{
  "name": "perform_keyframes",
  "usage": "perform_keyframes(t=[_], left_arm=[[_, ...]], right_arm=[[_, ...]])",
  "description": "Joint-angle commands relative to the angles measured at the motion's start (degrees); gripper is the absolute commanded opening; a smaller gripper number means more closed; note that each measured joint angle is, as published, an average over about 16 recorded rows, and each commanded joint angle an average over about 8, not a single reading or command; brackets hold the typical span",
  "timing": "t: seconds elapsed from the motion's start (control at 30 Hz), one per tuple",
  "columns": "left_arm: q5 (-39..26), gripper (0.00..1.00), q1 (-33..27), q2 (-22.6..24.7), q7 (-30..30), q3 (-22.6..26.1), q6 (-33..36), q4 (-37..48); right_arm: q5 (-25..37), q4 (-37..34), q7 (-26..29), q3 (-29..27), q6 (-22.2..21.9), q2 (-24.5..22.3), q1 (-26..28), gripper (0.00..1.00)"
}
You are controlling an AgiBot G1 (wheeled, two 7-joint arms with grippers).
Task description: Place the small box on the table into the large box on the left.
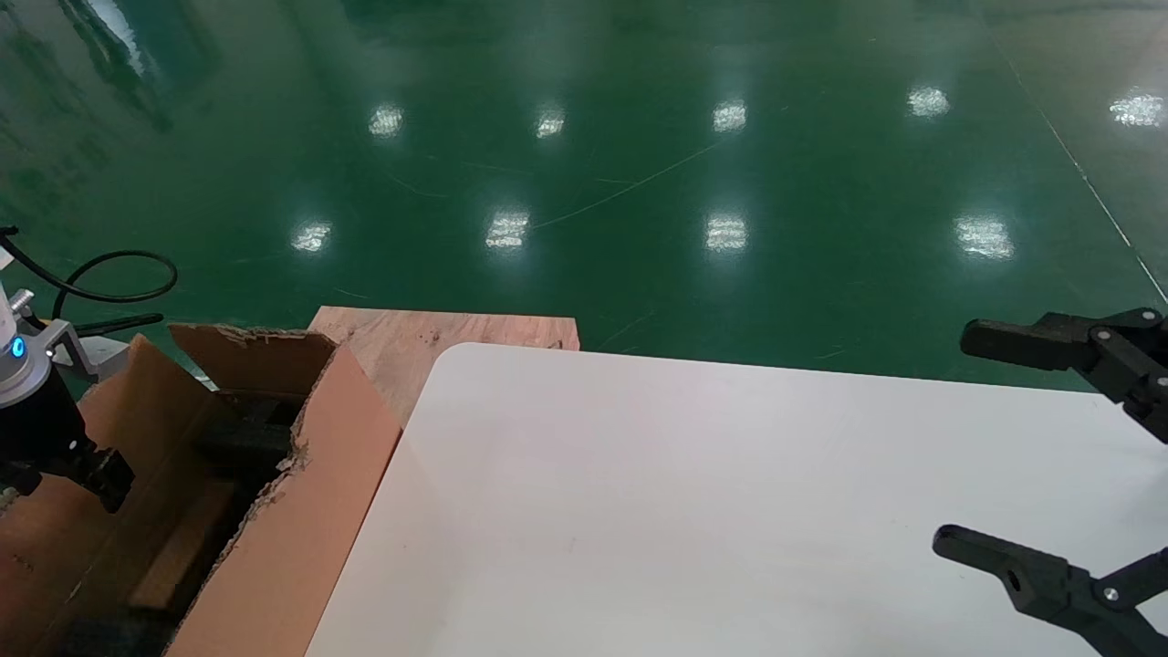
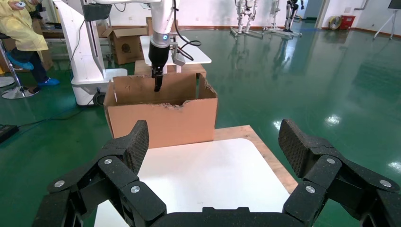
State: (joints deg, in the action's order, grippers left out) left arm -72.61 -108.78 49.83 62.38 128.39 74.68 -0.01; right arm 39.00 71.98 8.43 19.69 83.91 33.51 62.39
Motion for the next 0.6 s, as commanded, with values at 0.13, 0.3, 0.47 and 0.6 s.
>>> perform_keyframes(t=[0.13, 0.3, 0.47, 0.6], left_arm=[[0.1, 1.00, -0.1, 0.0, -0.1, -0.1, -0.2, 0.0], [1.2, 1.00, -1.1, -0.3, -1.0, -0.8, -1.1, -0.2], [4.4, 1.00, -3.5, -1.4, -4.1, -3.1, -2.9, -1.5], [8.6, 1.00, -6.8, -2.8, -8.7, -6.1, -4.9, -4.1]], right_arm=[[0.0, 0.0, 0.0, 0.0, 0.0, 0.0, 0.0, 1.00], [0.0, 0.0, 0.0, 0.0, 0.0, 0.0, 0.0, 1.00], [0.0, 0.0, 0.0, 0.0, 0.0, 0.0, 0.0, 1.00], [0.0, 0.0, 0.0, 0.0, 0.0, 0.0, 0.0, 1.00]])
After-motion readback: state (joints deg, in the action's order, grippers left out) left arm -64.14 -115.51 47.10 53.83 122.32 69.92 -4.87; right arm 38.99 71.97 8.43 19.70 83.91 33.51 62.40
